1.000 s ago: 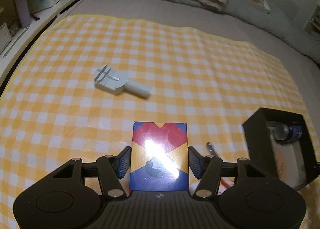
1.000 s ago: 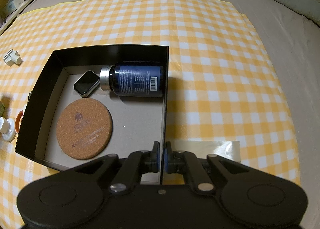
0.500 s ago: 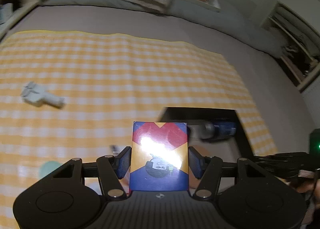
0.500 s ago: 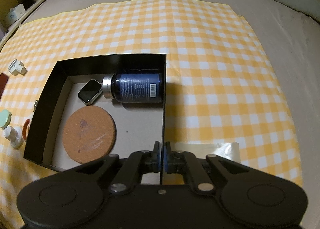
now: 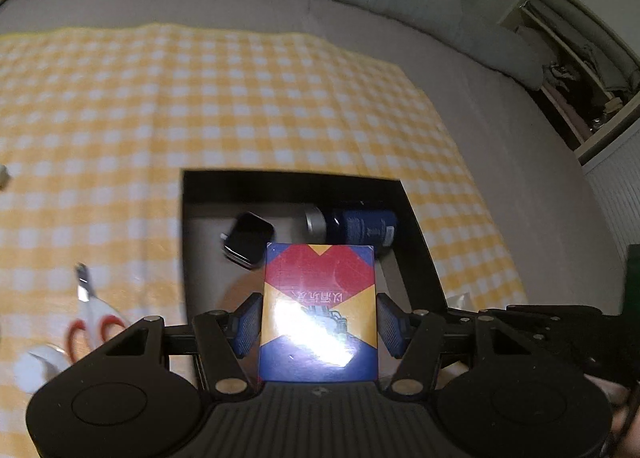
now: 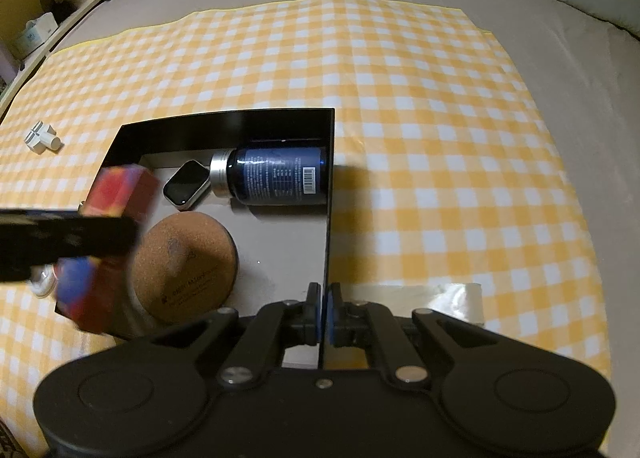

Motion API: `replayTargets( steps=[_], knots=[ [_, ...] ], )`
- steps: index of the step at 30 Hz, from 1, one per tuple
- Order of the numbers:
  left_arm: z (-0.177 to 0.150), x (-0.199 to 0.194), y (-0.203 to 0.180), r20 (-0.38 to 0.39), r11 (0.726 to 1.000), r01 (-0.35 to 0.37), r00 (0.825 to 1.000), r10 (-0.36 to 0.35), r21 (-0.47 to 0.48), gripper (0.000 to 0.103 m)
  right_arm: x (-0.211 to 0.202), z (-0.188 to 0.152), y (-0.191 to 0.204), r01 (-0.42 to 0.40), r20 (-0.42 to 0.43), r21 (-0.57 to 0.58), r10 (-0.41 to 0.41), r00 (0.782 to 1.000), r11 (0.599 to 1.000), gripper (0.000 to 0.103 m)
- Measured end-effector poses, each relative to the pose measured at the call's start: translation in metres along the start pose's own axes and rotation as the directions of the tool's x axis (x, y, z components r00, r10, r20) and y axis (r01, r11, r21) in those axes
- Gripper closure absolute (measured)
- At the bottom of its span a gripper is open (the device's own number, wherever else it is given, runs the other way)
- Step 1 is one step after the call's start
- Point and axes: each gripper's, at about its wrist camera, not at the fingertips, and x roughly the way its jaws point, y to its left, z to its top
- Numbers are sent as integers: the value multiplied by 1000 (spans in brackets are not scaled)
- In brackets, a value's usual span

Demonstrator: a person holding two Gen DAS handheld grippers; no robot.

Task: Organize rigid objects
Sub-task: 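Carry the card box with the left gripper into the box, release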

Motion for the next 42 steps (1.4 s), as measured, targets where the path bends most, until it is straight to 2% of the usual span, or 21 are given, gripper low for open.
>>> replayTargets(
  steps=[7,13,20,36,40,42],
  knots=[
    [-2,40,-14,-42,998,25,999,-28,-65,43,-2,-1,-1,-4,0,5,4,1000,1000,99],
    [-2,62,-25,-35,989,61,997,-66,-138,43,-3,0,-1,-6,0,6,6,1000,1000,99],
    [-1,70,-32,-26,990,85,996,-89,-112,42,-2,0,0,-5,-3,8,5,1000,1000,99],
    [6,69,-20,-12,996,44,999,-45,-74,41,-2,-1,-1,-7,-2,8,7,1000,1000,99],
    [3,67,-23,-33,998,46,998,-48,-52,21,-1,-1,-1,-6,-1,7,6,1000,1000,99],
    [1,63,-25,-30,998,46,998,-47,-33,16,-1,-1,-1,-7,-1,5,7,1000,1000,99]
  ],
)
